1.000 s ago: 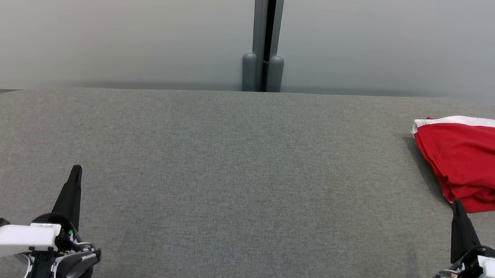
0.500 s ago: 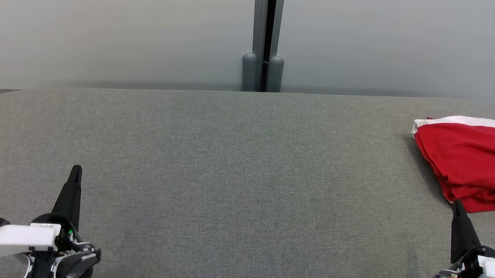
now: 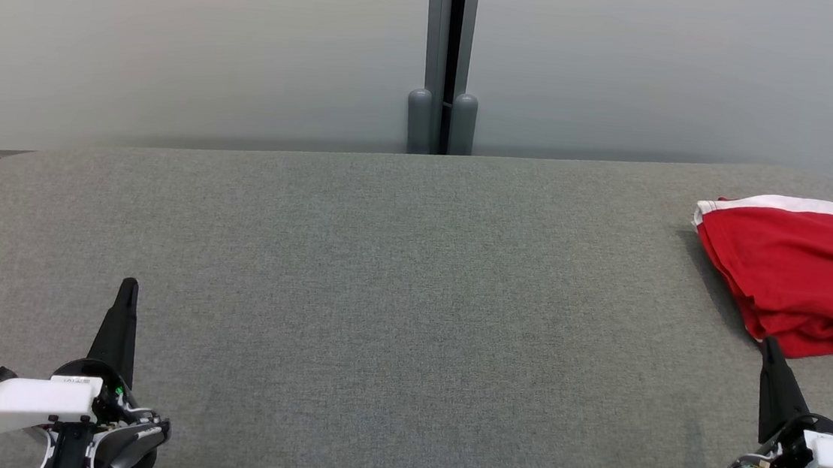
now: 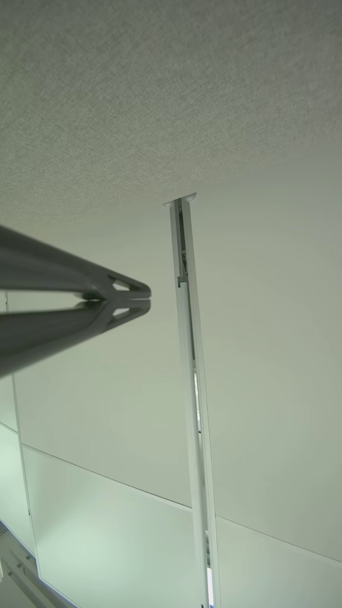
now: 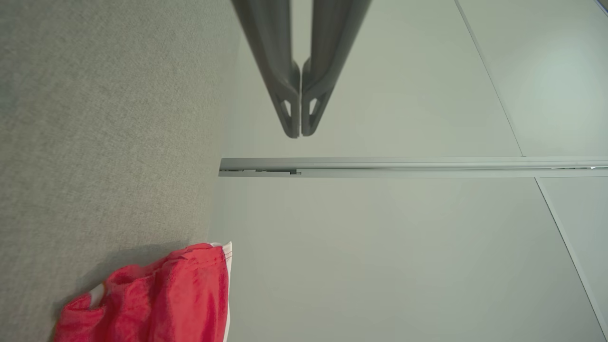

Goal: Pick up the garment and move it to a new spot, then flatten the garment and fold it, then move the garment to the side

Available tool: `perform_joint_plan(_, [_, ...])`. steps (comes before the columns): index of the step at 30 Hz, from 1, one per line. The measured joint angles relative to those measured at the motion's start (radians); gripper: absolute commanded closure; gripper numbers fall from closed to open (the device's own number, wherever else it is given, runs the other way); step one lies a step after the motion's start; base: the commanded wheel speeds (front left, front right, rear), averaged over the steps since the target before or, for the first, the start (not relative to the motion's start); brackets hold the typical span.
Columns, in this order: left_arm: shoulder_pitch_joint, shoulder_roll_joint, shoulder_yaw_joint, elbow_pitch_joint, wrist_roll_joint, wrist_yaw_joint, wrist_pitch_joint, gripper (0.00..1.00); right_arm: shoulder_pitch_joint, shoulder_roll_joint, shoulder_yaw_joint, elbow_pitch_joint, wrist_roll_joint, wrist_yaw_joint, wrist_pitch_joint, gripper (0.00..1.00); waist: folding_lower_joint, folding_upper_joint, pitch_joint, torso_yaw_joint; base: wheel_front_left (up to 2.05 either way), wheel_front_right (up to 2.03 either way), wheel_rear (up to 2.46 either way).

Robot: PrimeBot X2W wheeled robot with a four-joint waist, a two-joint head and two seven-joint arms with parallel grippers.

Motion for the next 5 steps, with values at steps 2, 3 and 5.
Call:
perform_joint_plan(2, [0.0,0.0,0.0,0.0,0.0,0.0,0.0,1.0,0.0,0.0,0.0,0.0,0.0,0.0,0.0,1.0,0.0,0.0,0.0,0.0,0.0,0.0,0.0])
perform_joint_plan(3, [0.0,0.0,0.0,0.0,0.0,0.0,0.0,1.0,0.0,0.0,0.0,0.0,0.0,0.0,0.0,1.0,0.0,0.0,0.0,0.0,0.0,0.0,0.0])
perform_joint_plan(5, [0.0,0.0,0.0,0.0,0.0,0.0,0.0,1.0,0.0,0.0,0.0,0.0,0.0,0.0,0.0,1.0,0.0,0.0,0.0,0.0,0.0,0.0,0.0])
